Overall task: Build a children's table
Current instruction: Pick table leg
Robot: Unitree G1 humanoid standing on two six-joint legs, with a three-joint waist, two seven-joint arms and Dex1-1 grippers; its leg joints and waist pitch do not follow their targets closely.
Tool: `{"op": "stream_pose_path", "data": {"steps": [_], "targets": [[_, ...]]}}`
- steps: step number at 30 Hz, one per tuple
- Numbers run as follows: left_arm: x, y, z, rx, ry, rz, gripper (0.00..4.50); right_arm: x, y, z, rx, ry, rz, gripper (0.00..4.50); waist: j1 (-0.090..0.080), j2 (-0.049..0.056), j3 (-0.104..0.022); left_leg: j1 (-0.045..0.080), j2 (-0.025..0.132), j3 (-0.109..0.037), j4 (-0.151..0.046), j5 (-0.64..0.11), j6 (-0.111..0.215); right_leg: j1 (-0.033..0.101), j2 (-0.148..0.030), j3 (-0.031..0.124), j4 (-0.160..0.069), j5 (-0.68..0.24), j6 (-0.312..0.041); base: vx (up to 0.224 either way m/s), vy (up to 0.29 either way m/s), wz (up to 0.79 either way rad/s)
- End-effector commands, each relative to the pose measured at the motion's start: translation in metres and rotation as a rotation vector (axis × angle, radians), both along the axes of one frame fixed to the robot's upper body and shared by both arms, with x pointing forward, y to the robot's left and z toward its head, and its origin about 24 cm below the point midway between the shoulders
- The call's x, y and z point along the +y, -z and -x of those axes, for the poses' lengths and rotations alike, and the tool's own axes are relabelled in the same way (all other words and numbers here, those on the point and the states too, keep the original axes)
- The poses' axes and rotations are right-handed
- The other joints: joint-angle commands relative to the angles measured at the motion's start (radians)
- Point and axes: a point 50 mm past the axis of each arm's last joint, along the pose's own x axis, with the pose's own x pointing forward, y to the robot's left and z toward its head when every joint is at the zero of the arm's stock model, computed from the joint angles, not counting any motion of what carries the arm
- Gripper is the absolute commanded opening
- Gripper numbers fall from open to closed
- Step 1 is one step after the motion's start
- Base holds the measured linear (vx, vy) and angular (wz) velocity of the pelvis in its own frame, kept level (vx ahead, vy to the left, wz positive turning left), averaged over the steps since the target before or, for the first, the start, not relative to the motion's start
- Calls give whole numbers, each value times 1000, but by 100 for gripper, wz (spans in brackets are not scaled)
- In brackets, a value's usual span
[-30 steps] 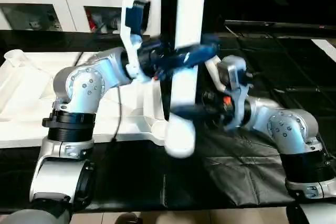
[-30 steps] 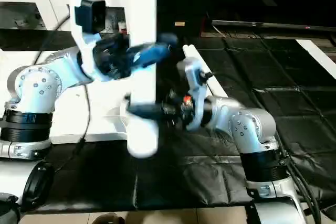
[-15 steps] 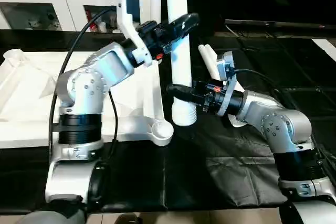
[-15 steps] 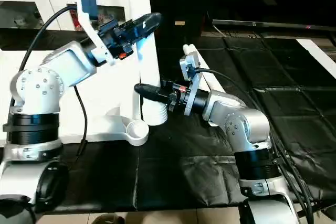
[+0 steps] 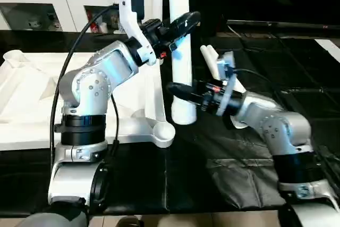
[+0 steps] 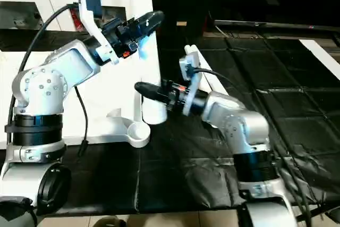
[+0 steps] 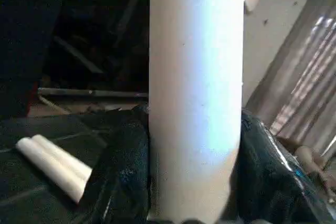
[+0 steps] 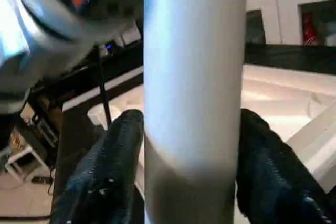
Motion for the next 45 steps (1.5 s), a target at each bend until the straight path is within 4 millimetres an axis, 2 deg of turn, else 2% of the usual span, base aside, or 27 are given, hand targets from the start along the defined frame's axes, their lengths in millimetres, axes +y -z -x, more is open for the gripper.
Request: {"op": "stream_pose_path", "data": {"steps": [1,4,6,8,10,12,16,20,23,38,45], "targets": [[-3,-8,0,-39,6,-22,178,-4,-5,-4,29,30,-20,302,-6,1,-86,17,28,-6,-61,-109,-12,58,-73,47,-72,-174,-140,0,0,0],[-3,-9,0,-44,8,-31,178,-4,-5,-4,40,33,-17,319,-5,1,-87,16,28,-6,-61,-107,-16,60,-74,47,-70,-155,-143,0,0,0],[-2,-9,0,-51,18,-43,178,-6,-5,-4,21,39,64,339,-5,-3,-87,15,27,-6,-61,-100,-17,61,-73,47,-70,-147,-145,0,0,0],[-2,-10,2,-75,57,-78,178,-6,-5,-1,-41,-9,179,343,-3,-4,-86,14,27,-7,-61,-92,-21,62,-73,47,-67,-146,-131,0,0,0],[-4,-11,4,-90,96,-93,178,-6,-5,2,-39,-54,200,343,-4,-4,-84,14,26,-5,-60,-105,-19,62,-75,49,-71,-167,-125,0,0,0],[-4,-11,5,-92,106,-94,178,-6,-5,2,-36,-66,205,343,-3,-3,-84,15,28,-5,-61,-108,-17,60,-76,49,-72,-180,-127,0,0,0],[-8,-12,11,-111,186,-103,178,-8,-3,4,-2,-140,193,343,-3,-9,-84,14,28,-4,-59,-108,-9,61,-76,49,-71,-184,-136,0,0,0],[-10,-12,14,-117,211,-102,178,-7,-4,5,17,-181,149,343,-4,-6,-84,16,29,-4,-58,-111,-4,59,-76,48,-71,-181,-152,0,0,0],[-14,-13,17,-124,243,-97,178,-6,-3,6,22,-204,147,343,-4,-11,-85,14,29,-3,-58,-99,-3,60,-76,48,-68,-170,-155,0,0,0],[-22,-15,23,-144,336,-100,178,-1,10,10,75,-263,191,343,-3,-12,-84,14,29,-3,-58,-96,-4,59,-76,49,-70,-190,-141,0,0,0],[-24,-15,26,-149,365,-108,178,0,11,10,77,-261,179,282,-4,-10,-85,14,29,-4,-58,-97,-6,59,-75,48,-69,-174,-148,0,0,0]]}}
